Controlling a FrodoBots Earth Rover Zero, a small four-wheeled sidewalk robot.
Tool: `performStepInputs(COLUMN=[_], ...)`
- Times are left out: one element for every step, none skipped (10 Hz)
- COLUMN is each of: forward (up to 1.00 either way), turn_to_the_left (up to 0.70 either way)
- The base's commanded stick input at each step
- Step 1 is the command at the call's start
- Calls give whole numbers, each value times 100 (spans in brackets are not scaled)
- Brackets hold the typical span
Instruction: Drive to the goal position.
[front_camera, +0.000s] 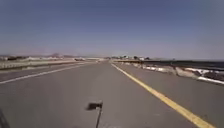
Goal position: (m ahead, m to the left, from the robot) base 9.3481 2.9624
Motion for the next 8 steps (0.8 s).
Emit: performStepInputs(forward=[100,100,100,100,100,100,100,100], turn_to_the_left=[-1,-1,-1,-1,-1,-1,-1,-1])
